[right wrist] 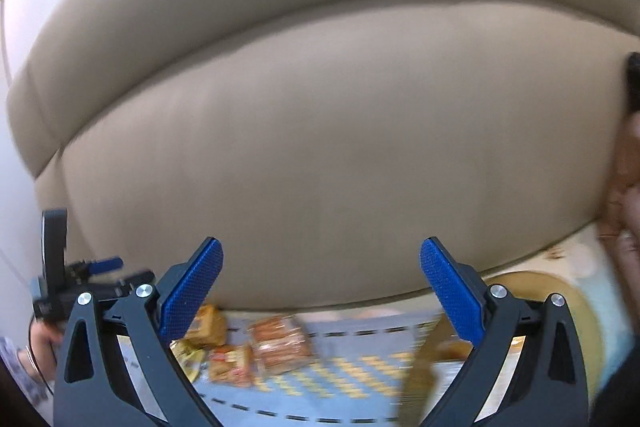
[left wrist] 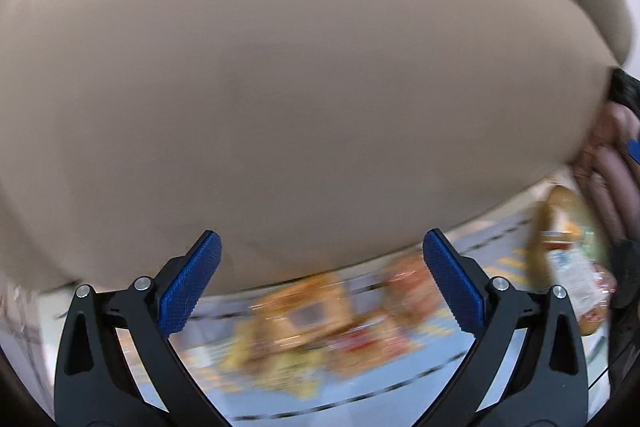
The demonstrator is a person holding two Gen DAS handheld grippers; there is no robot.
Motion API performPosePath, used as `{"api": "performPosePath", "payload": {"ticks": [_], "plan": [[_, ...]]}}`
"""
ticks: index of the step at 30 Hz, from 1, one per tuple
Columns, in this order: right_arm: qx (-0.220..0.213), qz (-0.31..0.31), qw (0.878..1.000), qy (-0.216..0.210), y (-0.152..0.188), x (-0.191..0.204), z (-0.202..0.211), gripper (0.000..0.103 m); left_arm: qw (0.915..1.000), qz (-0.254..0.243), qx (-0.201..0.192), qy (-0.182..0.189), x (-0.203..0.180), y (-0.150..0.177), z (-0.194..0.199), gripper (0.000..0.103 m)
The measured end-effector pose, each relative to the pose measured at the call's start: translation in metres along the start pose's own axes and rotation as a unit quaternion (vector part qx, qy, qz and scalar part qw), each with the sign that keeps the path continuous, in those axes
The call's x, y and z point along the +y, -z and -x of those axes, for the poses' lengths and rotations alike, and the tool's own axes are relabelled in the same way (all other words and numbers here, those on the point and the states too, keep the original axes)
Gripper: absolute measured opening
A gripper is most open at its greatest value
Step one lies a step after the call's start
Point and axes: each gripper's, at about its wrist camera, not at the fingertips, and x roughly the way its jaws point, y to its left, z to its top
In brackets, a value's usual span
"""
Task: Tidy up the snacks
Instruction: 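Move both open grippers back to the snack pile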
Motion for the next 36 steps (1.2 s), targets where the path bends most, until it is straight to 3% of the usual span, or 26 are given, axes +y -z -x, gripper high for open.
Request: {"api": "performPosePath", "payload": {"ticks": [6, 11, 13, 17, 20, 24, 29, 31, 36], "plan": [[0.059, 0.068, 0.995, -0.036, 0.054, 0.054, -0.058, 0.098, 0.9949, 0.079, -0.01, -0.061, 0.104, 0.024, 0.007, 0.1], [0.091, 0.101, 0.99, -0.044, 0.086, 0.064, -0.08, 0.098, 0.9894, 0.121, -0.004, -0.081, 0.145, 0.049, -0.005, 0.1], [0.099, 0.106, 0.989, -0.042, 0.093, 0.061, -0.088, 0.098, 0.9872, 0.143, -0.002, -0.072, 0.156, 0.061, -0.012, 0.1], [0.11, 0.109, 0.987, -0.029, 0.1, 0.059, -0.108, 0.098, 0.9861, 0.161, 0.0, -0.042, 0.158, 0.083, -0.028, 0.1], [0.132, 0.104, 0.985, -0.036, 0.107, 0.058, -0.13, 0.098, 0.9852, 0.161, 0.01, -0.058, 0.156, 0.096, -0.04, 0.1], [0.159, 0.115, 0.98, -0.021, 0.12, 0.057, -0.164, 0.098, 0.9841, 0.171, 0.013, -0.048, 0.159, 0.104, -0.061, 0.1], [0.185, 0.124, 0.975, -0.001, 0.143, 0.055, -0.197, 0.098, 0.9857, 0.141, 0.008, -0.091, 0.15, 0.108, -0.079, 0.1], [0.167, 0.117, 0.979, -0.015, 0.15, 0.049, -0.201, 0.098, 0.9838, 0.119, 0.007, -0.134, 0.146, 0.109, -0.096, 0.1], [0.155, 0.111, 0.981, -0.028, 0.153, 0.046, -0.198, 0.098, 0.982, 0.114, 0.001, -0.15, 0.144, 0.113, -0.104, 0.1]]}}
